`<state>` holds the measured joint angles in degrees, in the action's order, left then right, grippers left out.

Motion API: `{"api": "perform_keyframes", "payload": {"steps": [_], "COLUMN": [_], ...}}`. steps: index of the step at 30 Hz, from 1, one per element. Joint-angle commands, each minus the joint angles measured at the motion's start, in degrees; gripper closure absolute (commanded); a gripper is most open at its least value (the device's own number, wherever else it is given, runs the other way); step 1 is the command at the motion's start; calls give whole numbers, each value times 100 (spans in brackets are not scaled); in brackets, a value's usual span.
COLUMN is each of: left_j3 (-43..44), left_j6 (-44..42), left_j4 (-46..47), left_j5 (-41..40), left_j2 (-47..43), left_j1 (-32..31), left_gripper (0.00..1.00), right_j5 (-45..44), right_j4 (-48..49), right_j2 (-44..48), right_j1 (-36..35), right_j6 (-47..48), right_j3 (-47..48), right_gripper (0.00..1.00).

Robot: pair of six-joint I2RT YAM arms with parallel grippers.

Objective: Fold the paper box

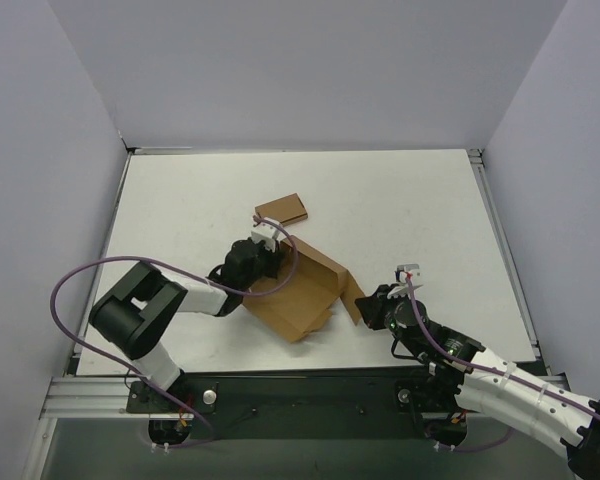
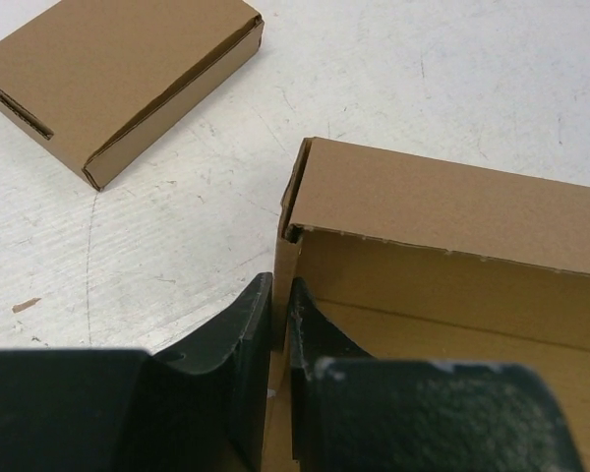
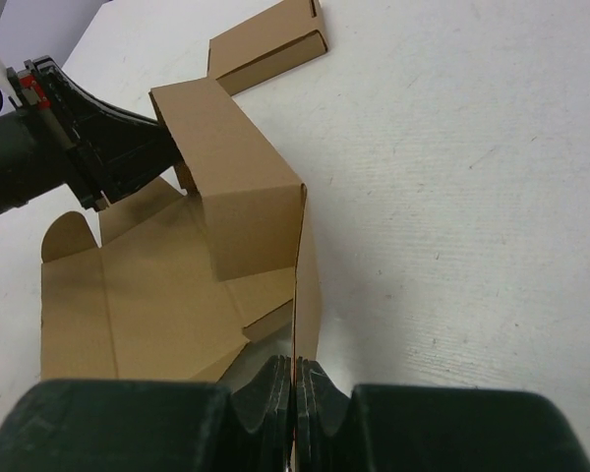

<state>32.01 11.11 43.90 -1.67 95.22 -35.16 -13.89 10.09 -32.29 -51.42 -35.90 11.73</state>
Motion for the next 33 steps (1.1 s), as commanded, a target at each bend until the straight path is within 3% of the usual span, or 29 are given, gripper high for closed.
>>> {"api": "perform_keyframes", "payload": {"steps": [1,7,8,9,16,25,29,33], "left_j3": [253,192,131,87,-335,-854,-547,-29], "left_j6": [-92,-13,39,83,426,497,646,980], "left_j4": [-223,-216,-180,-154,-127,-1277,-2226,-3351], "left_j5": [-1238,-1319,-1266,-1205,-826,-685,-782,-748], "left_j2": [76,14,-38,-73,-662,-2610,-3412,-3651], "left_j1": [-360,-562,-589,-632,-633,-633,-598,-282], "left_gripper": [86,82,78,65,37,31,27,20], "right_j5": [-44,-87,-96,-105,-114,35,202,229], "right_j4": [292,274,275,283,354,345,415,616], "right_j2": [-31,-40,-84,-102,-251,-321,-462,-699], "right_j1": [-26,-26,-26,-17,-26,0,-8,0], "right_j6": [-14,-48,-49,-40,171,1206,1787,2315], "right_j3": [58,40,40,23,14,119,216,295], "right_gripper": [100,100,100,100,100,100,100,100]}}
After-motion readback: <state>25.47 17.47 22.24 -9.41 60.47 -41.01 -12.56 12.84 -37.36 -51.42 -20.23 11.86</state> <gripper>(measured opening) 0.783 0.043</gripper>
